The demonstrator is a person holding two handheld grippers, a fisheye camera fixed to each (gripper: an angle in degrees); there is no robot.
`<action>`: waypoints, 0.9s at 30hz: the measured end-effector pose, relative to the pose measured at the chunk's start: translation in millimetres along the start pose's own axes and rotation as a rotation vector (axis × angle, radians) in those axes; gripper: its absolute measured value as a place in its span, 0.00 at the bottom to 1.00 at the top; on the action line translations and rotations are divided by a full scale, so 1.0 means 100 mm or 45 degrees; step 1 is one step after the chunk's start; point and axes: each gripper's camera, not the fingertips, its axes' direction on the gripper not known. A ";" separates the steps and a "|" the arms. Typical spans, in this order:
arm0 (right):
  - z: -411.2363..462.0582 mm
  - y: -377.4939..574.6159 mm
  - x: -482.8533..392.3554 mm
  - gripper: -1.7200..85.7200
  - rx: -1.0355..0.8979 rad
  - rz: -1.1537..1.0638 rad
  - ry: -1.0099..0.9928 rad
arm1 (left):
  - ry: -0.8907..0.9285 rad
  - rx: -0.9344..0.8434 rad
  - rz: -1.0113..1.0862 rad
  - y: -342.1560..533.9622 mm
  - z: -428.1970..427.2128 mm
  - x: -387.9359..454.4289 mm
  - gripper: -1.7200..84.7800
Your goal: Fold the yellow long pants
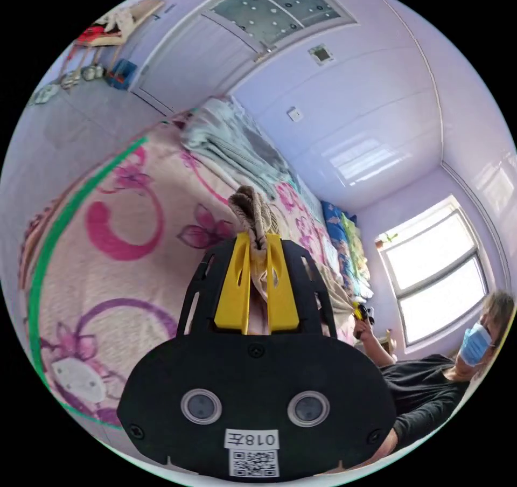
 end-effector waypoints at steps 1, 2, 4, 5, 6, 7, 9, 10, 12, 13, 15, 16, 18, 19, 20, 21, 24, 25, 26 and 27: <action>0.20 0.08 0.03 0.04 -0.086 0.018 0.022 | -0.064 -0.017 -0.065 0.03 -0.05 -0.13 0.09; 0.36 0.16 0.09 0.05 -0.165 0.061 0.088 | -0.134 -0.077 -0.193 0.14 -0.12 -0.39 0.11; 0.43 0.30 0.13 0.08 -0.176 0.091 0.185 | -0.161 -0.126 -0.317 0.36 -0.24 -0.69 0.14; 0.40 0.38 0.08 0.09 -0.145 0.068 0.243 | -0.127 -0.044 -0.314 0.53 -0.41 -0.76 0.15; 0.37 0.42 0.04 0.10 -0.123 0.042 0.281 | -0.045 0.037 -0.291 0.69 -0.60 -0.81 0.17; 0.32 0.50 -0.12 0.11 -0.085 -0.040 0.373 | -0.008 0.070 -0.271 0.78 -0.69 -0.82 0.17; 0.32 0.59 -0.47 0.12 -0.060 -0.226 0.498 | 0.082 0.195 -0.119 1.17 -1.08 -0.71 0.17; 0.40 0.65 -0.76 0.13 -0.069 -0.392 0.556 | 0.101 0.213 -0.075 1.29 -1.15 -0.66 0.17; 0.67 0.76 -1.22 0.14 -0.130 -0.661 0.578 | 0.157 0.225 0.058 1.81 -1.30 -0.40 0.16; 0.94 0.85 -1.48 0.15 -0.205 -0.813 0.578 | 0.171 0.226 0.084 1.96 -1.31 -0.34 0.15; 1.40 1.02 -1.76 0.15 -0.332 -0.998 0.571 | 0.231 0.247 0.116 2.57 -1.25 -0.15 0.15; 1.71 1.16 -1.86 0.15 -0.388 -1.104 0.606 | 0.255 0.254 0.110 2.73 -1.22 -0.13 0.14; 2.14 1.33 -1.92 0.16 -0.455 -1.215 0.673 | 0.312 0.272 0.014 3.37 -1.10 -0.11 0.13; 2.39 1.41 -1.92 0.16 -0.493 -1.271 0.714 | 0.308 0.271 -0.019 3.53 -1.08 -0.12 0.13; 2.61 1.48 -1.91 0.16 -0.522 -1.323 0.785 | 0.285 0.272 -0.085 3.84 -1.05 -0.13 0.13; 2.71 1.50 -1.90 0.16 -0.536 -1.343 0.821 | 0.256 0.275 -0.147 4.13 -1.06 -0.15 0.12; 3.03 1.50 -1.84 0.16 -0.557 -1.359 0.923 | 0.198 0.279 -0.280 4.70 -1.16 -0.23 0.12; 3.12 1.48 -1.81 0.16 -0.577 -1.351 0.957 | 0.192 0.284 -0.308 4.79 -1.19 -0.25 0.12; 3.21 1.45 -1.76 0.16 -0.616 -1.329 0.994 | 0.206 0.297 -0.350 4.92 -1.27 -0.30 0.12; 3.26 1.44 -1.72 0.16 -0.647 -1.313 1.008 | 0.228 0.316 -0.374 5.00 -1.35 -0.34 0.11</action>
